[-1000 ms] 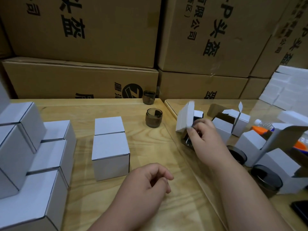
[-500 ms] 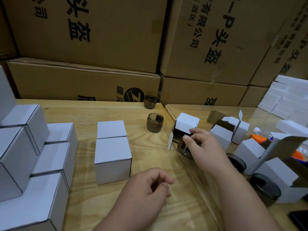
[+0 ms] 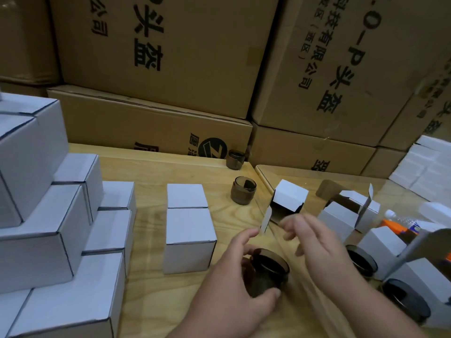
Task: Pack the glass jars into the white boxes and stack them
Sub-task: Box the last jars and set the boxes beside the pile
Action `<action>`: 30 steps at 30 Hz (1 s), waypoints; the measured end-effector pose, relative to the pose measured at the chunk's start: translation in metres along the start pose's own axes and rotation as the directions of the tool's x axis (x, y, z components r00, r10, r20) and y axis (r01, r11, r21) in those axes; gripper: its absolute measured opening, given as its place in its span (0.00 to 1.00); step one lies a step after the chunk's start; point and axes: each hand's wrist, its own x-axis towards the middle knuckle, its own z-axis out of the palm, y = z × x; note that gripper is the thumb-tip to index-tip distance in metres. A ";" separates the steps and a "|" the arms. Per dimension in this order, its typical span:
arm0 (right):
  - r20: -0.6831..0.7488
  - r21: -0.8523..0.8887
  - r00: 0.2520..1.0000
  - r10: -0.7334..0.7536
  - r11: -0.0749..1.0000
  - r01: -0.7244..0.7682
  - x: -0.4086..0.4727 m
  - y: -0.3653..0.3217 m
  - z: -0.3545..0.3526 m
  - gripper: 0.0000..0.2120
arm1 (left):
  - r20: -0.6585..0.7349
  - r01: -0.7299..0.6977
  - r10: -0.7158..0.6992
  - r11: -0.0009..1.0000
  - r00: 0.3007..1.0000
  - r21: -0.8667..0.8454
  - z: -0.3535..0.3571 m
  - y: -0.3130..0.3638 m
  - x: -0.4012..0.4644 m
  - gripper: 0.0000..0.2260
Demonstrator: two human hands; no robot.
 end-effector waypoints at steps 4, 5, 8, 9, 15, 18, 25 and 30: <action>-0.090 -0.504 0.996 0.011 0.862 -0.055 0.078 0.009 -0.022 0.25 | 0.005 -0.007 0.007 1.000 1.000 0.025 0.000 -0.001 -0.001 0.39; -0.037 -0.615 0.998 0.057 0.785 -0.068 0.096 0.016 -0.025 0.34 | 0.017 -0.010 0.009 0.999 1.000 0.035 0.000 -0.001 -0.001 0.39; 0.066 -0.774 0.964 0.257 0.623 -0.113 0.132 0.030 -0.028 0.55 | 0.056 0.000 -0.003 0.998 0.998 0.062 -0.002 0.001 0.000 0.38; 0.081 -0.775 0.946 0.313 0.617 -0.138 0.141 0.036 -0.028 0.59 | 0.067 0.001 -0.005 0.997 0.998 0.072 -0.002 0.001 0.001 0.37; 0.098 -0.660 0.927 0.361 0.721 -0.212 0.162 0.026 -0.029 0.46 | 0.129 -0.016 -0.001 0.991 0.992 0.130 -0.004 0.000 0.002 0.35; 0.131 -0.588 0.941 0.313 0.789 -0.180 0.147 0.004 -0.028 0.32 | 0.104 -0.031 0.018 0.993 0.994 0.118 -0.004 -0.001 0.001 0.35; 0.269 -0.266 0.794 0.546 0.834 -0.483 0.066 -0.021 -0.003 0.27 | -0.011 -0.094 0.094 0.995 0.996 0.022 -0.004 0.006 -0.005 0.38; 0.229 -0.222 0.774 0.590 0.806 -0.549 0.031 -0.024 0.007 0.31 | -0.017 -0.190 0.191 0.982 0.982 0.019 -0.004 0.006 -0.011 0.37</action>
